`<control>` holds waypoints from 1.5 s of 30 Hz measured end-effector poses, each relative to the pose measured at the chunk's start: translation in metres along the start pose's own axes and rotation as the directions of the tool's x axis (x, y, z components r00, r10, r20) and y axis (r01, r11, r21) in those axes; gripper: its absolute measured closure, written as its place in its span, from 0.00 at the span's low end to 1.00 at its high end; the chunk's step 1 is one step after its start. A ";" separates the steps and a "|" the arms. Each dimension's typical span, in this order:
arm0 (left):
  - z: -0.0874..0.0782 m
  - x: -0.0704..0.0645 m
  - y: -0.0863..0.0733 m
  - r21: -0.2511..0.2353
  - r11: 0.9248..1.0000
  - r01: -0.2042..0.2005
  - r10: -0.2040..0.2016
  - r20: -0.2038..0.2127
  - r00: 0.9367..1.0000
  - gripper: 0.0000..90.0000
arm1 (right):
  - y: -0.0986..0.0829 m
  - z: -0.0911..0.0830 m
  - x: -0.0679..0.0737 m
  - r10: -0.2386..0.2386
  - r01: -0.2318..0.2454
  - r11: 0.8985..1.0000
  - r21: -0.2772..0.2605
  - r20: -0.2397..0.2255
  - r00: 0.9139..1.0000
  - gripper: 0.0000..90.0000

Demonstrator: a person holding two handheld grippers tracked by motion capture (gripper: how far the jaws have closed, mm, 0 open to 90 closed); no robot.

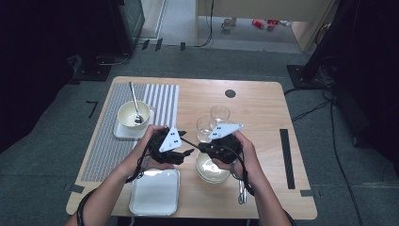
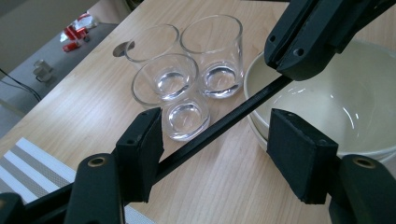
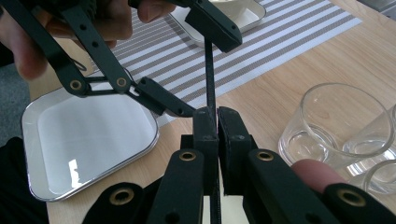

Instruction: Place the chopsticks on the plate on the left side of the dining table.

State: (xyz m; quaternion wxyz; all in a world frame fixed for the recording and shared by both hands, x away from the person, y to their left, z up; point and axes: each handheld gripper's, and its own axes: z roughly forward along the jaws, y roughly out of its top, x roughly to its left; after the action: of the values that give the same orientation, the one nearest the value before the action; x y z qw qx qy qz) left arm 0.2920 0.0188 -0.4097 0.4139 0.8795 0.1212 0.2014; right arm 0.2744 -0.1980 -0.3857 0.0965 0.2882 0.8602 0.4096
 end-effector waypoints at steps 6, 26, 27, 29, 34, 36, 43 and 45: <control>0.000 0.000 -0.002 -0.009 1.000 -0.008 0.008 -0.005 1.000 0.50 | 0.001 0.001 0.002 -0.005 0.005 1.000 0.005 -0.008 1.000 0.97; 0.004 -0.006 -0.006 0.015 0.996 -0.090 0.090 0.012 0.996 0.64 | 0.004 0.002 0.008 -0.021 0.023 0.998 0.051 -0.034 0.999 0.97; 0.004 -0.007 -0.005 0.016 0.995 -0.098 0.098 0.014 0.995 0.65 | 0.004 0.003 0.008 -0.022 0.024 0.998 0.052 -0.033 0.999 0.97; 0.004 -0.007 -0.005 0.021 0.994 -0.112 0.112 0.014 0.994 0.67 | 0.004 0.003 0.008 -0.020 0.022 0.998 0.051 -0.035 0.999 0.97; 0.003 -0.007 0.000 0.056 0.980 -0.189 0.188 0.023 0.982 0.73 | 0.003 0.003 0.007 -0.024 0.026 0.998 0.050 -0.040 0.999 0.97; 0.003 -0.008 0.001 0.067 0.974 -0.214 0.213 0.024 0.977 0.75 | 0.003 0.004 0.006 -0.032 0.033 0.998 0.044 -0.029 0.999 0.97; 0.005 -0.015 0.001 0.077 0.966 -0.247 0.240 0.087 0.967 0.91 | 0.002 0.006 0.006 -0.045 0.043 0.998 0.048 0.038 0.998 0.94; 0.005 -0.019 0.001 0.082 0.962 -0.259 0.250 0.105 0.963 0.96 | 0.002 0.004 0.003 -0.028 0.026 0.999 0.037 0.050 0.998 1.00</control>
State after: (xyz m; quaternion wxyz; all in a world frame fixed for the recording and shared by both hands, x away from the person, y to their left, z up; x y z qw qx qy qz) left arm 0.2775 0.0074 -0.4169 0.3473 0.9150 -0.0030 0.2056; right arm 0.2742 -0.1928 -0.3867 0.1186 0.2884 0.8686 0.3851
